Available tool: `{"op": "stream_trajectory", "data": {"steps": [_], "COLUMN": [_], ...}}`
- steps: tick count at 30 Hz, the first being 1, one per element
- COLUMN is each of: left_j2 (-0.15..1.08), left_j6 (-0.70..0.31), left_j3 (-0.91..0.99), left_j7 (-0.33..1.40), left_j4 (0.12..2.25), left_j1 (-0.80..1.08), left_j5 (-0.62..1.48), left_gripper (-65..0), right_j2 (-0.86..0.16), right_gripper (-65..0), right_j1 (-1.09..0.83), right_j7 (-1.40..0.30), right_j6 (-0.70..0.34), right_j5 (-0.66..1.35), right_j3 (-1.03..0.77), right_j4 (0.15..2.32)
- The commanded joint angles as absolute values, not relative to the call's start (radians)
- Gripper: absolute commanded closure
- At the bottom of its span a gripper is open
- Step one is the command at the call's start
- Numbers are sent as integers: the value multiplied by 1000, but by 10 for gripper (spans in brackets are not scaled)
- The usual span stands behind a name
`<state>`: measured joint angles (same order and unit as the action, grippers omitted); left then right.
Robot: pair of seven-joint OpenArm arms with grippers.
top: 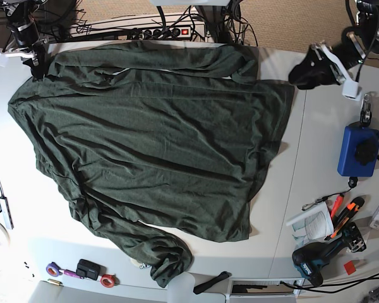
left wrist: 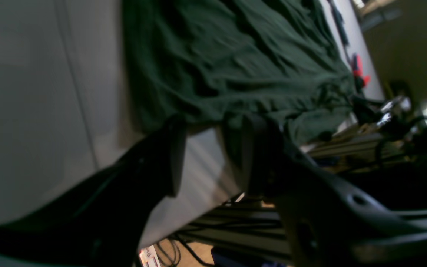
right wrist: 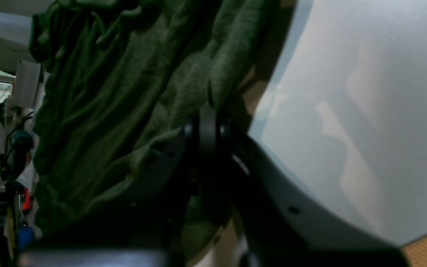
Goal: Layout the t-shirt on the table in an organized manner, then fold the t-shirt properly
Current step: 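Lower the left gripper and grasp the shirt shoulder near the collar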
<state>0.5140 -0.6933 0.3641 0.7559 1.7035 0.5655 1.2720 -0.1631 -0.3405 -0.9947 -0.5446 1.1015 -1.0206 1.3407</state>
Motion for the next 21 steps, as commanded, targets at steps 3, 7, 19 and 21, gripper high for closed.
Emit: {"op": "stream_trajectory", "data": {"steps": [3,7,19,21], "left_j2": [519,513,429,429], "left_j6": [-656,-643,-587,-582], "left_j3": [364,301,141,139], "left_j7": [742,742,718,714], "left_j4": [1721,1721,1721,1721], "left_j1": [574,574,515,507], "left_j5": [1252,1220,1135,1127], "left_gripper": [-265,-265,-265,-265], "right_j2": [-171,-171,-171,-171], "right_gripper": [0,0,0,0], "right_j1": [-349,-349,-349,-349], "right_j7": [-1021,-1021,-1021,-1021], "right_j6": [-544,-544,-544,-544], "right_j5": [1073,1073,1073,1073], "right_j3": [-1022,-1022,-1022,-1022], "right_j4": [1346,1346,1346,1346]}}
